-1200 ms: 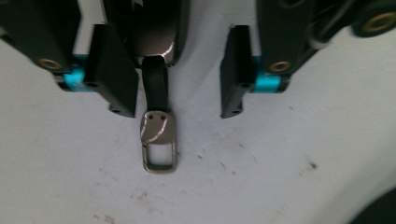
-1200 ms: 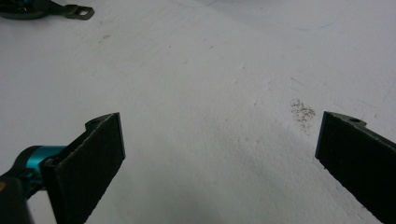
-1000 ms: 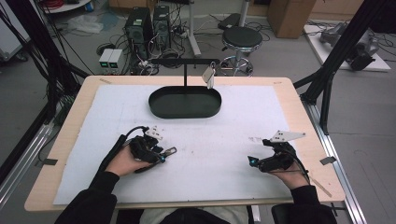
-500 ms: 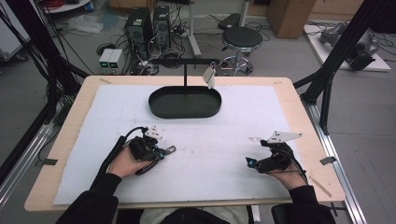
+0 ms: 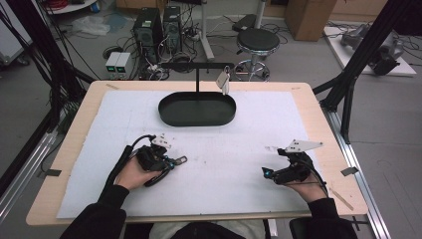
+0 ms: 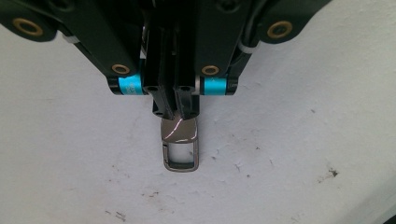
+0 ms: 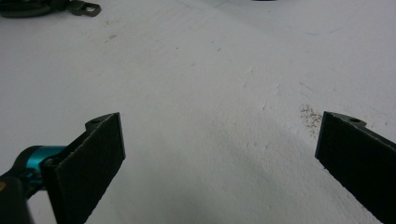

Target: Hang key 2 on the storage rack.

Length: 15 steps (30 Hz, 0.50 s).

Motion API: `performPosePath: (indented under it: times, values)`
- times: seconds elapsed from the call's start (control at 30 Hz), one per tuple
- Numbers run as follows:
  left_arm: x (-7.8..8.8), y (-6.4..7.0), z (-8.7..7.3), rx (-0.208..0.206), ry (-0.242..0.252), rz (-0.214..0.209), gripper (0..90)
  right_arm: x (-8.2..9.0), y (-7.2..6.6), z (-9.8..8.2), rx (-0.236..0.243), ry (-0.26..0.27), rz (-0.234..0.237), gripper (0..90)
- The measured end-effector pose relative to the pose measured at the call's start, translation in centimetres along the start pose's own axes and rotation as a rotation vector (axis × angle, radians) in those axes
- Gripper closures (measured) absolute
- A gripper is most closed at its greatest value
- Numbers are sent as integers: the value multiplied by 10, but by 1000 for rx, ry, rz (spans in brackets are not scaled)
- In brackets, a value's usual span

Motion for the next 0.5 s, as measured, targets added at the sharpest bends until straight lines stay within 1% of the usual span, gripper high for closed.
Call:
performPosePath:
  times: [0.03,0.13,0.2,0.27,0.37,0.43,0.5]
  values:
    - [1,-1,0,-5,-1,2,861,0,0,0,1,1,0,7]
    - [5,-3,0,6,8,0,861,0,-1,0,-5,1,2,7]
    - [8,-3,0,17,24,5,860,-1,-2,0,2,-1,4,7]
    - [12,-5,1,26,41,-3,860,-1,-3,0,3,-3,8,7]
    - [19,-10,2,52,75,-21,860,-1,-5,1,-4,0,10,7]
    - [23,-15,2,73,93,-32,860,-1,-6,1,3,3,14,7]
    - [27,-20,2,94,115,-23,860,-2,-6,0,3,0,18,7]
Point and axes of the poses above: each handheld gripper's, and its own axes: x roughly backward along the jaws, z roughly out of its top, y roughly to its right, the point moved 4 cm from there along -x, roughly forward along the jaws, and after that the axes turned 13 degrees about z, right-handed, at the moved point
